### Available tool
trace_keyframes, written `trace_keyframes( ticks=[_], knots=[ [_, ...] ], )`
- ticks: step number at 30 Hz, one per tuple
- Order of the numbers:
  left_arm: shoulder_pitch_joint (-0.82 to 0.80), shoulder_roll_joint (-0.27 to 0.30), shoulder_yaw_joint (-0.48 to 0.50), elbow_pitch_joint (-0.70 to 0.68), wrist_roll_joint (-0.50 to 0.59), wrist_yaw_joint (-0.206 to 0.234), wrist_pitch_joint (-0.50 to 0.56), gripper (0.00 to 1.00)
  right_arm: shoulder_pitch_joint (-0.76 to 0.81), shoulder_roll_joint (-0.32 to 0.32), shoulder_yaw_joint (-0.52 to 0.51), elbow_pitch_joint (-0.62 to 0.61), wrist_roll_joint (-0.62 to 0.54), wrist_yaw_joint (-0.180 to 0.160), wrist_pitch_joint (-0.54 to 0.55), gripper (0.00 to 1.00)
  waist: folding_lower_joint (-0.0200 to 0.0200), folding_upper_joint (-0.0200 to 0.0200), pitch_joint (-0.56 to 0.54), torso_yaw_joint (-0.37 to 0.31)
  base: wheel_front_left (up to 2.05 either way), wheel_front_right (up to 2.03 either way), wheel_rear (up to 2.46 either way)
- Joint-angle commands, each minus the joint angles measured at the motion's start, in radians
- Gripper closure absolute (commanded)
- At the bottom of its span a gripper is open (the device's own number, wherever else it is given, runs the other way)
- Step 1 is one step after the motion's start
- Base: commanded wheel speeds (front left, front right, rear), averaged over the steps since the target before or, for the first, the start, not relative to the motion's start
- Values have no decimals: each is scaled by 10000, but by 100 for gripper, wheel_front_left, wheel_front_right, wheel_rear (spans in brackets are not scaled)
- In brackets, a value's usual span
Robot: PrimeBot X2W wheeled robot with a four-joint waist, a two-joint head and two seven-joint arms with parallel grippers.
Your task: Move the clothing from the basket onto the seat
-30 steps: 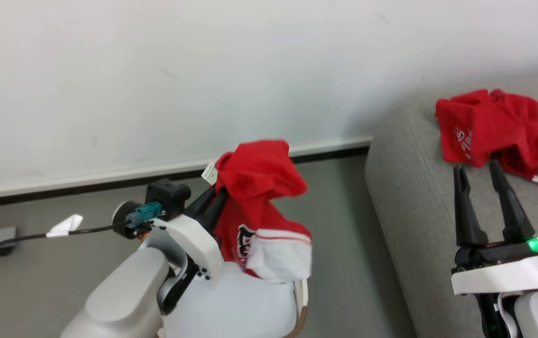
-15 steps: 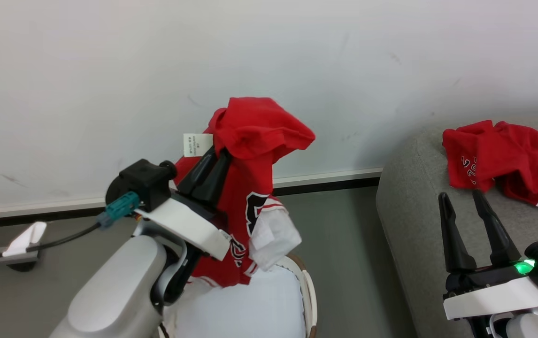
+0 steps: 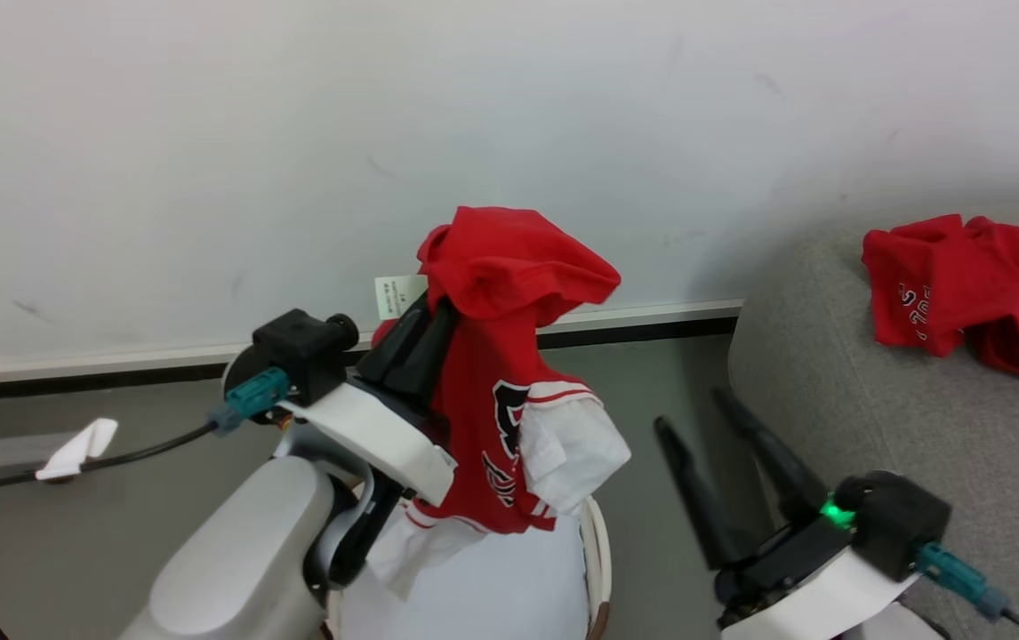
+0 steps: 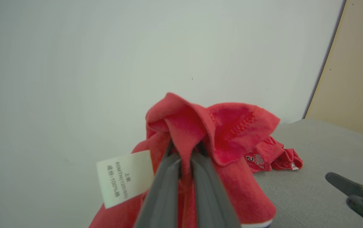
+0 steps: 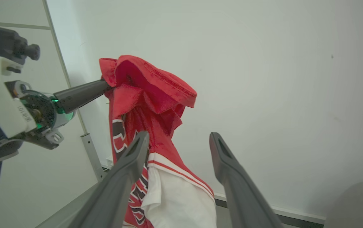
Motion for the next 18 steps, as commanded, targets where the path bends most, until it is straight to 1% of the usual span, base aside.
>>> trace_keyframes(
  ticks=[1, 6, 11, 14, 18],
  knots=[
    [-89, -26, 21, 43, -186, -46, -49, 100, -101, -85, 145, -33, 93, -22, 7, 0, -2, 0, 47, 73, 0, 0, 0],
    [-284, -444, -210, 500, -140, -189, -146, 100, -705, -258, 1507, 271, 412, -22, 9, 0, -2, 0, 23, 294, 0, 0, 0],
    [-461, -863, -522, 797, -42, -395, -202, 100, -1310, 10, 2364, 1050, 920, -22, 7, 0, -2, 0, -89, 662, 0, 0, 0],
    [-513, -1098, -725, 924, 11, -503, -203, 100, -1699, 157, 2718, 1806, 1024, -22, 8, 0, -2, 0, -168, 922, 0, 0, 0],
    [-518, -1402, -1083, 1001, 38, -654, -212, 100, -2141, 415, 2855, 2978, 956, -22, 8, 0, -2, 0, -273, 1375, 0, 0, 0]
  ],
)
